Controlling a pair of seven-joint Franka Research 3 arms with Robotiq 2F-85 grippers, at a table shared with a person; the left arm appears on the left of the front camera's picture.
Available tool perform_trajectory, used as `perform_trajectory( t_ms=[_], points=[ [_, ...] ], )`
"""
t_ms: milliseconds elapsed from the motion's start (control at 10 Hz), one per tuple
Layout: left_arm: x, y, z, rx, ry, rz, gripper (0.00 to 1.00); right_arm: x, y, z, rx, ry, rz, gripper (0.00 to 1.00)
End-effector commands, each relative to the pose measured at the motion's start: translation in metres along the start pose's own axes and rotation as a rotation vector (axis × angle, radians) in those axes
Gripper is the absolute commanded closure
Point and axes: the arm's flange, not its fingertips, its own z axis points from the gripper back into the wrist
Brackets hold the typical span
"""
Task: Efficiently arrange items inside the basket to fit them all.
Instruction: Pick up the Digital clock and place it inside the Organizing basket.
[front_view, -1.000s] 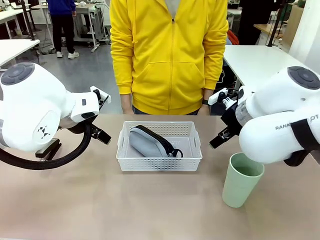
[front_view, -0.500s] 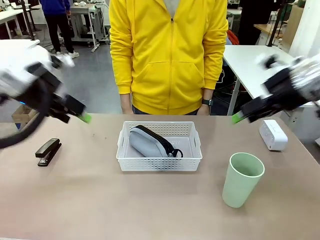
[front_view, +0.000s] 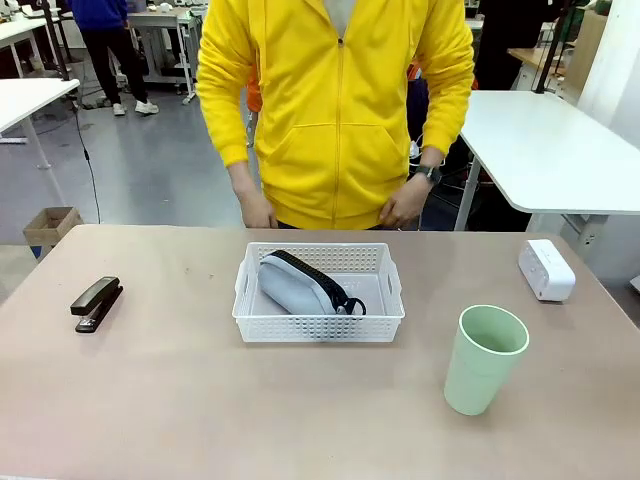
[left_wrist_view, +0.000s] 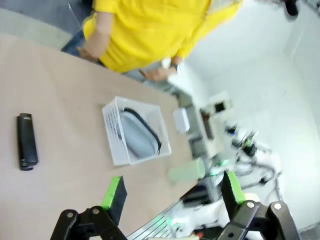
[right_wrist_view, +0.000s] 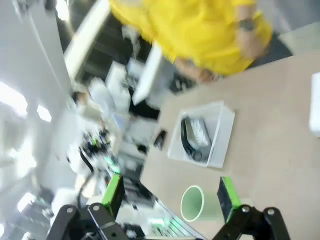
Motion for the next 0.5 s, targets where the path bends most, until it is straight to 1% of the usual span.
perform_trajectory(
  t_ms=[0,100,200,300,400],
  points=[
    [-0.024,0.052,0.025,-0.11,-0.142,0.077,0.0,-0.019,-0.056,0.021,0.067,-0.104,-0.068,0.0],
    [-0.037,0.074,0.046,-0.138,-0.208,0.079,0.0,-0.026,-0.086,0.04,0.074,-0.154,-0.119,0.0],
    [-0.052,0.077,0.044,-0.158,-0.264,0.085,0.0,-0.035,-0.105,0.048,0.057,-0.184,-0.138,0.0],
    [-0.061,0.073,0.039,-0.158,-0.294,0.081,0.0,-0.043,-0.12,0.052,0.054,-0.202,-0.171,0.0],
    [-0.063,0.066,0.032,-0.143,-0.304,0.075,0.0,-0.048,-0.129,0.053,0.029,-0.213,-0.196,0.0]
  ],
)
